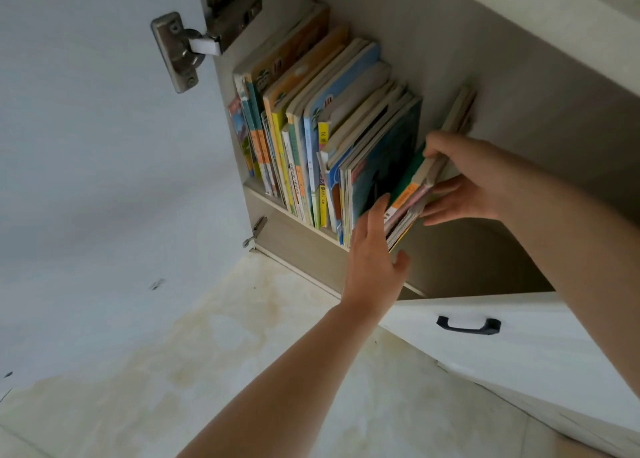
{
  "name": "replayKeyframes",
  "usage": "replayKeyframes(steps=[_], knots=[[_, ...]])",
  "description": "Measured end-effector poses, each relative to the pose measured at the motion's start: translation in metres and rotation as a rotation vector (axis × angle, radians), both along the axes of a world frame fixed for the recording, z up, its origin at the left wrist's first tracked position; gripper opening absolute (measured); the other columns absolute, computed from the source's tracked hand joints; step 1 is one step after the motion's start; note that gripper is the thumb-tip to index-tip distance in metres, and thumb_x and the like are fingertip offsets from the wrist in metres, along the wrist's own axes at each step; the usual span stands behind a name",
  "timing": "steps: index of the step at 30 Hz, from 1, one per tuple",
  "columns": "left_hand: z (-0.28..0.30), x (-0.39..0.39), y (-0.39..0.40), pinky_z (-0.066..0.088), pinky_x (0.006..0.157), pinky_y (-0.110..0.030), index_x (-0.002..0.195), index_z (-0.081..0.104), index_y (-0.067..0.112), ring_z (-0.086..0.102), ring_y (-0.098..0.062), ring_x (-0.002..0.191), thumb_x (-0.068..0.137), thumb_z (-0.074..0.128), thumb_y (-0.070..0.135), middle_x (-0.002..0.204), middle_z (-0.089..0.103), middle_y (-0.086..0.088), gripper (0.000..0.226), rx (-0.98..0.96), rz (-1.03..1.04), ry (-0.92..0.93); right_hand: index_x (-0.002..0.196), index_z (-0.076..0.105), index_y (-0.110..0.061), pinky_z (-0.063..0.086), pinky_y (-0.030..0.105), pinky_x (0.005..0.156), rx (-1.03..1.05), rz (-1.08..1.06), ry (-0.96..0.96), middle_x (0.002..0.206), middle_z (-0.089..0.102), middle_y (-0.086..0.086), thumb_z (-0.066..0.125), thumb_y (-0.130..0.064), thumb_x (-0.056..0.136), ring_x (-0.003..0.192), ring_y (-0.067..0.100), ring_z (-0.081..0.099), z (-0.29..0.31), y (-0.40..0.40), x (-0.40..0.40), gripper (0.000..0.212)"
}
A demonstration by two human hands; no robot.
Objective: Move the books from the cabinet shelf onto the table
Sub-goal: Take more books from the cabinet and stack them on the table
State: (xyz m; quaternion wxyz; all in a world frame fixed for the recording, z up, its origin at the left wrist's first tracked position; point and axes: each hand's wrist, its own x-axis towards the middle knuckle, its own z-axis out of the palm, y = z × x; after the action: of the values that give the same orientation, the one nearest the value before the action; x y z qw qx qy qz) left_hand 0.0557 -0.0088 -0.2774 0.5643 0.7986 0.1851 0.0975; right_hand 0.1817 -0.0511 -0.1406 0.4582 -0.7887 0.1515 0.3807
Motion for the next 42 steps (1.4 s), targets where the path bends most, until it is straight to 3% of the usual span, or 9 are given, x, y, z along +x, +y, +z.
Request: replayKeyframes(steps=[5, 13, 15, 19, 23, 29, 34, 38, 42], knots=[[-0.017, 0.019, -0.004, 0.054, 0.093, -0.041, 0.143, 0.033, 0.02, 0.052, -0.022, 0.124, 0.078, 0.074, 0.015, 0.137, 0.052, -0.004, 0.077, 0.1, -0.043, 0.033, 0.094, 0.049, -0.017, 0.049, 0.062, 0.092, -0.05, 0.008, 0.019, 0.115, 0.056, 0.026, 0.052, -0.016, 0.081, 0.1, 0.049, 0.06, 0.003, -0.009, 0.002, 0.013], [-0.033, 0.035, -0.011, 0.058, 0.076, -0.036, 0.121, 0.05, 0.018, 0.066, -0.023, 0.095, 0.073, 0.077, 0.015, 0.111, 0.068, -0.004, 0.054, 0.176, 0.027, -0.043, 0.11, 0.051, -0.011, 0.06, 0.047, 0.063, -0.163, 0.009, -0.109, 0.099, 0.063, 0.021, 0.063, -0.026, 0.087, 0.084, 0.039, 0.068, -0.014, -0.005, 0.002, 0.031], [-0.033, 0.036, -0.009, 0.056, 0.07, -0.032, 0.116, 0.052, 0.018, 0.066, -0.023, 0.089, 0.072, 0.076, 0.014, 0.105, 0.069, -0.003, 0.05, 0.187, 0.028, -0.037, 0.106, 0.049, -0.008, 0.059, 0.045, 0.055, -0.195, 0.018, -0.173, 0.095, 0.063, 0.023, 0.06, -0.018, 0.09, 0.077, 0.038, 0.069, -0.015, -0.003, 0.0, 0.022], [-0.026, 0.026, -0.011, 0.057, 0.069, -0.031, 0.111, 0.054, 0.017, 0.066, -0.02, 0.088, 0.071, 0.076, 0.017, 0.104, 0.07, -0.001, 0.045, 0.204, 0.044, -0.031, 0.085, 0.044, -0.01, 0.059, 0.053, 0.064, -0.176, 0.004, -0.213, 0.09, 0.056, 0.021, 0.052, -0.004, 0.093, 0.072, 0.039, 0.066, -0.006, -0.006, -0.011, 0.013], [-0.022, -0.012, -0.006, 0.051, 0.063, -0.023, 0.111, 0.054, 0.021, 0.066, -0.016, 0.081, 0.068, 0.074, 0.026, 0.101, 0.07, 0.004, 0.048, 0.282, 0.042, -0.035, 0.108, 0.046, -0.013, 0.06, 0.046, 0.057, -0.116, -0.001, -0.179, 0.097, 0.058, 0.017, 0.055, -0.003, 0.09, 0.074, 0.035, 0.066, 0.0, -0.01, -0.044, 0.023], [-0.024, -0.071, 0.015, 0.055, 0.069, -0.027, 0.119, 0.056, 0.029, 0.066, -0.011, 0.087, 0.06, 0.072, 0.032, 0.106, 0.07, 0.013, 0.061, 0.273, 0.04, 0.01, 0.12, 0.043, -0.02, 0.06, 0.049, 0.076, -0.102, 0.072, -0.238, 0.109, 0.059, 0.007, 0.059, -0.01, 0.086, 0.094, 0.028, 0.065, -0.012, 0.0, -0.105, 0.039], [-0.025, -0.082, 0.024, 0.055, 0.072, -0.026, 0.128, 0.059, 0.02, 0.066, -0.012, 0.09, 0.066, 0.071, 0.033, 0.11, 0.069, 0.006, 0.064, 0.267, 0.0, -0.052, 0.126, 0.031, -0.022, 0.061, 0.046, 0.075, -0.066, 0.078, -0.287, 0.114, 0.055, 0.005, 0.062, -0.011, 0.085, 0.097, 0.022, 0.063, -0.019, 0.005, -0.123, 0.052], [-0.029, -0.087, 0.031, 0.048, 0.071, -0.008, 0.122, 0.062, 0.016, 0.059, -0.001, 0.083, 0.067, 0.076, 0.019, 0.101, 0.069, 0.003, 0.057, 0.191, -0.002, -0.067, 0.138, 0.017, -0.034, 0.062, 0.038, 0.075, 0.068, 0.034, -0.295, 0.117, 0.051, -0.001, 0.056, -0.015, 0.092, 0.095, 0.021, 0.065, -0.019, -0.011, -0.128, 0.063], [-0.037, -0.091, 0.046, 0.036, 0.063, 0.005, 0.111, 0.067, 0.005, 0.055, 0.02, 0.074, 0.066, 0.082, 0.004, 0.083, 0.061, 0.016, 0.048, 0.138, 0.007, -0.028, 0.139, 0.026, -0.039, 0.062, 0.034, 0.071, 0.249, -0.195, -0.132, 0.112, 0.066, 0.013, 0.051, 0.009, 0.091, 0.086, 0.025, 0.074, -0.035, -0.043, -0.109, 0.072]])
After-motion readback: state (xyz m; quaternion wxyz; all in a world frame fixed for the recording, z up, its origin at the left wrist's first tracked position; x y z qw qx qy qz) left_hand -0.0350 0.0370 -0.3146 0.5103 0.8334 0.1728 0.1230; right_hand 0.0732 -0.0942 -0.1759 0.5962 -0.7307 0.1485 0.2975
